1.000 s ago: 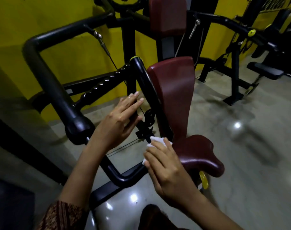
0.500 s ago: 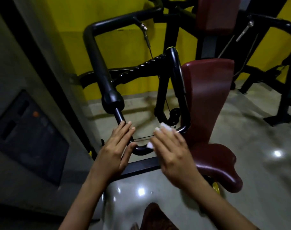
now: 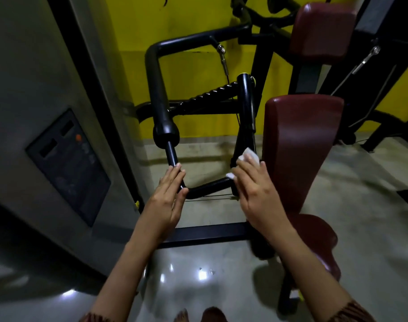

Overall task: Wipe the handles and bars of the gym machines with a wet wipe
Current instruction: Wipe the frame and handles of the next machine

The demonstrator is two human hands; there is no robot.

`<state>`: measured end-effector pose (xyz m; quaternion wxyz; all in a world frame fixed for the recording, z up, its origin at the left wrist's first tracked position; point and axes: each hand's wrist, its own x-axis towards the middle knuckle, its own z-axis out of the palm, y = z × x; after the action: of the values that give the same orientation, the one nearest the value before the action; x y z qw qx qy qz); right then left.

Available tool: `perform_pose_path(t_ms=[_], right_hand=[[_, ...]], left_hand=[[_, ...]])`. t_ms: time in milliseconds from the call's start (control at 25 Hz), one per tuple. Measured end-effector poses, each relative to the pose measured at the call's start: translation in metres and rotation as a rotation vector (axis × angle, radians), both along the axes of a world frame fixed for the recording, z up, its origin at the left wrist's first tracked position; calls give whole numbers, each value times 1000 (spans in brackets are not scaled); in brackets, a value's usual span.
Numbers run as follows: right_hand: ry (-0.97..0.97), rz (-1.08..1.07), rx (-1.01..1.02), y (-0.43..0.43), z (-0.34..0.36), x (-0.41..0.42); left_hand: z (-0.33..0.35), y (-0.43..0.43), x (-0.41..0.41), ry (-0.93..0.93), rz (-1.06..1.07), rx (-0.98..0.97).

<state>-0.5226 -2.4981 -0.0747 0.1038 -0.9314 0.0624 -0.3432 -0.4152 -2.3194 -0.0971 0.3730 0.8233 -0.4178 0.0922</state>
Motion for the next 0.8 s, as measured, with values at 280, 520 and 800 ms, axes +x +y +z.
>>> perform_pose_path(t_ms=[280, 520, 800], right_hand=[[18, 102, 146, -10, -5, -20], [-114, 29, 218, -32, 36, 21], [132, 247, -107, -84, 53, 56]], left_hand=[[4, -9, -15, -76, 79, 20], [22, -39, -2, -65, -26, 59], [37, -82, 17, -94, -125, 56]])
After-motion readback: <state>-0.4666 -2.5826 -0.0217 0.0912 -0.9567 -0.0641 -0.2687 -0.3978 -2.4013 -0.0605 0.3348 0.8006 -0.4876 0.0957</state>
